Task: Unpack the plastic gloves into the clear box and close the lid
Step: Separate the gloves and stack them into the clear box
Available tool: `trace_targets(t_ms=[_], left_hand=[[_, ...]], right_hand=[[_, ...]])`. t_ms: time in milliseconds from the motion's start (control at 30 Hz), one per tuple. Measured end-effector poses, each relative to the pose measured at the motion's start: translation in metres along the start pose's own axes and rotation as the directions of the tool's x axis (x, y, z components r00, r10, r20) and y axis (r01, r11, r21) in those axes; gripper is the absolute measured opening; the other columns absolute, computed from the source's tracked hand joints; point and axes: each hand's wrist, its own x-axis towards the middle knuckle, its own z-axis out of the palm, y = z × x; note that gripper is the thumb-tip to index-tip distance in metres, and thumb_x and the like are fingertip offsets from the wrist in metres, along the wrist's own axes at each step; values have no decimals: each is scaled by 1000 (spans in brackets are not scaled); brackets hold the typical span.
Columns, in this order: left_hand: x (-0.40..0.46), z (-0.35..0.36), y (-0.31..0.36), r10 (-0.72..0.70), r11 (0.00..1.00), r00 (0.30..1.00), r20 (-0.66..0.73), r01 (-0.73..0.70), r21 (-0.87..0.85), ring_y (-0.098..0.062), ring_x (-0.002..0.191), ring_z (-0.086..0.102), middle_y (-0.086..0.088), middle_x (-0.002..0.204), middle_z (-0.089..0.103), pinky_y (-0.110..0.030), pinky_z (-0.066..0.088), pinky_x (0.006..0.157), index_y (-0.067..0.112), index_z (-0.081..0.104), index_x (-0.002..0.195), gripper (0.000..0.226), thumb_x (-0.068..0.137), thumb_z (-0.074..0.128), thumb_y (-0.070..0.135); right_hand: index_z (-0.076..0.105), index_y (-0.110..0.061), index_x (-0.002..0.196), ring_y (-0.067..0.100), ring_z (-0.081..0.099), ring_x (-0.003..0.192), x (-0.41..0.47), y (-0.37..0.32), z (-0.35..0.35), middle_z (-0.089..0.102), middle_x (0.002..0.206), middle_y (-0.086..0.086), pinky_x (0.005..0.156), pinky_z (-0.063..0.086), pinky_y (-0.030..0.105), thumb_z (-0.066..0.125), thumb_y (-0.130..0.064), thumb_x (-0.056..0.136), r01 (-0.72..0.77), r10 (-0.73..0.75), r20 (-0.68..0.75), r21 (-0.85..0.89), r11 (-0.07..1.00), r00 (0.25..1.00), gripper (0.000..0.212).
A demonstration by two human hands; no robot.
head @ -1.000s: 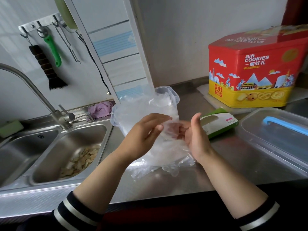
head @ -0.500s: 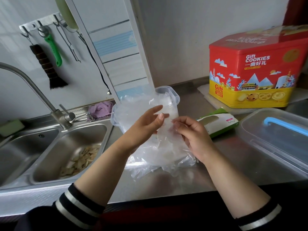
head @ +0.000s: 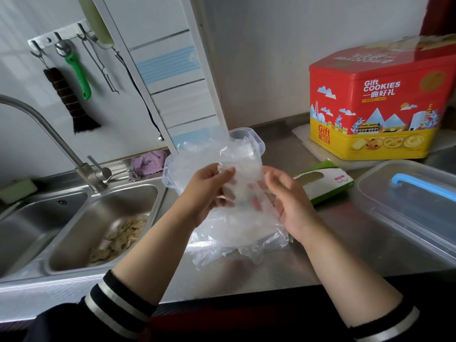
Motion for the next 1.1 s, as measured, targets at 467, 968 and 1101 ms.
trace_targets(t_ms=[467,968,1101], left_hand=[[-8,-39,6,164,961,982,-93,-180,-208,-12,56,56,-5,83,69,-20,43,50,17,46,74,24,85,62,3],[16,-78,30,373,928,823,-428,-337,161,-8,64,60,4,71,62,-18,47,61,20,58,85,10,94,57,15],[59,-105,18,377,836,820,-432,-100,540,-17,71,54,3,73,58,-21,41,59,12,66,88,9,88,59,16]], right_hand=[[63,-3,87,18,67,67,-1,-11,5,71,75,5,66,55,29,55,-10,94,78,-91,-115,-113,991,989,13],[59,-18,85,1,59,61,105,-74,75,61,67,-9,57,41,22,55,-20,96,235,-385,34,-841,487,922,12],[60,-20,94,23,65,96,147,-65,74,70,98,1,86,51,36,55,-18,93,135,-303,28,-932,337,953,5]])
